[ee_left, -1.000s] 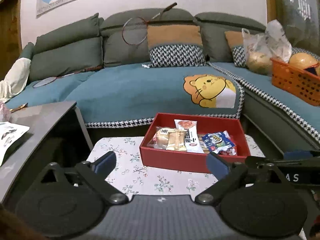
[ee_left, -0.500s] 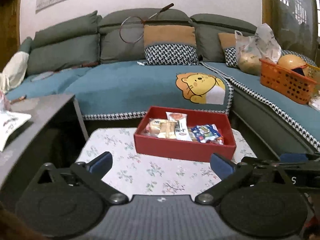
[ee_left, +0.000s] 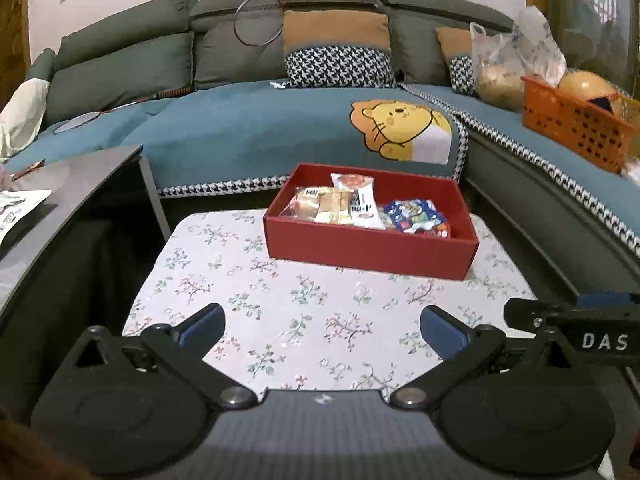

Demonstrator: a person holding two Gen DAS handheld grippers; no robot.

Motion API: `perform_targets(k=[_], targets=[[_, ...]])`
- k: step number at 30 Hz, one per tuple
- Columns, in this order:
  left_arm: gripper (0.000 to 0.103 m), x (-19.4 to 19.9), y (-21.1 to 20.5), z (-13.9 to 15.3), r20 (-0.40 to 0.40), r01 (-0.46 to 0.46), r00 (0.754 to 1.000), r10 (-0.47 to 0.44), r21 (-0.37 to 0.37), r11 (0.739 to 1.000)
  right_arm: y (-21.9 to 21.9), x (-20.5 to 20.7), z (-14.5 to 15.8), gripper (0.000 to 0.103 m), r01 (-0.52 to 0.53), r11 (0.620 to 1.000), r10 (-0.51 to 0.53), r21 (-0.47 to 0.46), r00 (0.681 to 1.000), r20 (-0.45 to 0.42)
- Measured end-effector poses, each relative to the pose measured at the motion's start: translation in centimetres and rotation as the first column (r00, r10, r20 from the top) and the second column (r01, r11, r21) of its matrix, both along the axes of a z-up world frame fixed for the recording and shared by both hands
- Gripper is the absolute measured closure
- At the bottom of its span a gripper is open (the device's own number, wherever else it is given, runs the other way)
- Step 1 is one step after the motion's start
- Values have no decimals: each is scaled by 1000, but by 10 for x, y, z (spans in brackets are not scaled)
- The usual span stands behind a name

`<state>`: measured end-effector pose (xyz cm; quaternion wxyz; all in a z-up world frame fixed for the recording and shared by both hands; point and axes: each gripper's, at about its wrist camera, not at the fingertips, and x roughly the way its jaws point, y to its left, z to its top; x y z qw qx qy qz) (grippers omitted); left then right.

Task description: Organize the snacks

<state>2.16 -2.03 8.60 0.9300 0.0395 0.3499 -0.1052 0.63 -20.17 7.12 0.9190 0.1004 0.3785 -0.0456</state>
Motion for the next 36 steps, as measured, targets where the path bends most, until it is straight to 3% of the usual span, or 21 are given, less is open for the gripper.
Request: perform_targets(k=[7, 17, 36], targets=[[0, 7, 7, -25, -132, -27, 991, 25, -12, 1000, 7, -9, -11, 9, -12, 1000, 11, -11, 999, -43], [0, 2, 3, -38, -191, -30, 981, 33, 22, 999, 13, -10, -21, 9, -28, 999, 26, -21, 995, -91], [0, -6, 6, -45, -206, -48, 977, 62, 74, 996, 22, -15, -32, 9, -59, 998, 56, -17, 989, -140]])
